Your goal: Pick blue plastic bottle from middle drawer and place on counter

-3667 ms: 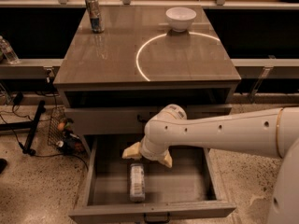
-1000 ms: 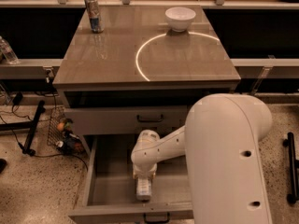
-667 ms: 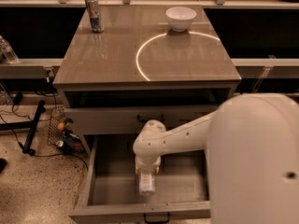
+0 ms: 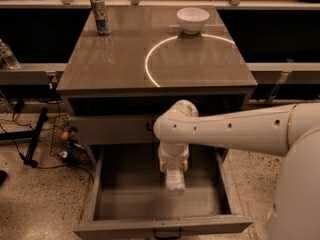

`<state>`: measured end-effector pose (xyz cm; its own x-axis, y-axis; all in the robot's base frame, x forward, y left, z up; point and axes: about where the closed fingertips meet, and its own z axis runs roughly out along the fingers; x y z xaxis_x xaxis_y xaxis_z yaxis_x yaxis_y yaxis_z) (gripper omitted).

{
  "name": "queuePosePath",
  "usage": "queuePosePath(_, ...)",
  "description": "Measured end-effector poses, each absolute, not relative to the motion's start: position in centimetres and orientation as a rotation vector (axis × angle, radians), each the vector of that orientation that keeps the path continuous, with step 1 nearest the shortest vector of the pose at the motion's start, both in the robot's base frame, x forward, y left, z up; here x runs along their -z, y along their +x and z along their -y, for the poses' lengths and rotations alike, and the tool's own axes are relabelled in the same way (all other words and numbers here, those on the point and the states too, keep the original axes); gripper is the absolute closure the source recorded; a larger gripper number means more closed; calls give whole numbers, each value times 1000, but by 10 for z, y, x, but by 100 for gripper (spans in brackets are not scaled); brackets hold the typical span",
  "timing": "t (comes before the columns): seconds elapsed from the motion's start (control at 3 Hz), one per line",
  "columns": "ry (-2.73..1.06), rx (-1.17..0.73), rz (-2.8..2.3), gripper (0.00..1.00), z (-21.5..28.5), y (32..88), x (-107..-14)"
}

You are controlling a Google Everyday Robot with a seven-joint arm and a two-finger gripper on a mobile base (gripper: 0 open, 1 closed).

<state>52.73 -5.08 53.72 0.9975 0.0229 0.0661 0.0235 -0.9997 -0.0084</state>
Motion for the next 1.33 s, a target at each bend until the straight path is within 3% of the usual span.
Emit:
queuePosePath(0.33, -3257, 5, 32, 100, 82, 524, -566)
queuePosePath(1.0, -3549, -461, -150, 100, 186, 486, -611)
queuePosePath(1.33, -3557, -457, -184, 100, 194, 485, -617)
